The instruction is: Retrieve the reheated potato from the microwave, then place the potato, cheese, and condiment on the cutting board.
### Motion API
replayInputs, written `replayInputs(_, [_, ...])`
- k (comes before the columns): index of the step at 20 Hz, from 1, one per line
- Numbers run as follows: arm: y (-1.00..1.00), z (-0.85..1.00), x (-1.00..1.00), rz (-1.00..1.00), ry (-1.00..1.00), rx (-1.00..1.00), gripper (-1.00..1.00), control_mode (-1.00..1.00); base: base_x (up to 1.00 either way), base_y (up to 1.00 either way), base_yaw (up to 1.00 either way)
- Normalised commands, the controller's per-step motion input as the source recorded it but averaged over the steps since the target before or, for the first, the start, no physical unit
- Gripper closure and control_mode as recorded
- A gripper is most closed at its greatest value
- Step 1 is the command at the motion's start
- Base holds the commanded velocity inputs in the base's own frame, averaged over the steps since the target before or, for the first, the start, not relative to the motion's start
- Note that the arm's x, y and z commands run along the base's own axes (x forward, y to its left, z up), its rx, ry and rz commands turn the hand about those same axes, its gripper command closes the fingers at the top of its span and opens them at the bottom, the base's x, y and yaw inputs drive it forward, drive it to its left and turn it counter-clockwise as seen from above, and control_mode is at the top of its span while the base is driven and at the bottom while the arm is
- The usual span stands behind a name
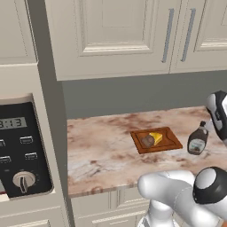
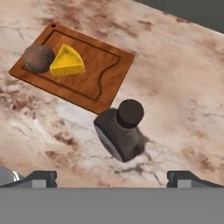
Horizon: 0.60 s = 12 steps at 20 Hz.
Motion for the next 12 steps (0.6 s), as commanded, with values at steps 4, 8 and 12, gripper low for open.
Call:
replayInputs(4, [-0.24,-0.13,0.00,0.36,0.00,0.05,-1.00,-1.00,0.00,0.00,0.00])
replayInputs(8, [-0.14,-0.22,-0.01,0.35,0.00,0.15,-1.00,-1.00,0.00,0.00,0.00])
replayInputs(12, [-0.19,-0.12,0.03,0.31,0.00,0.21,-1.00,-1.00,0.00,0.00,0.00])
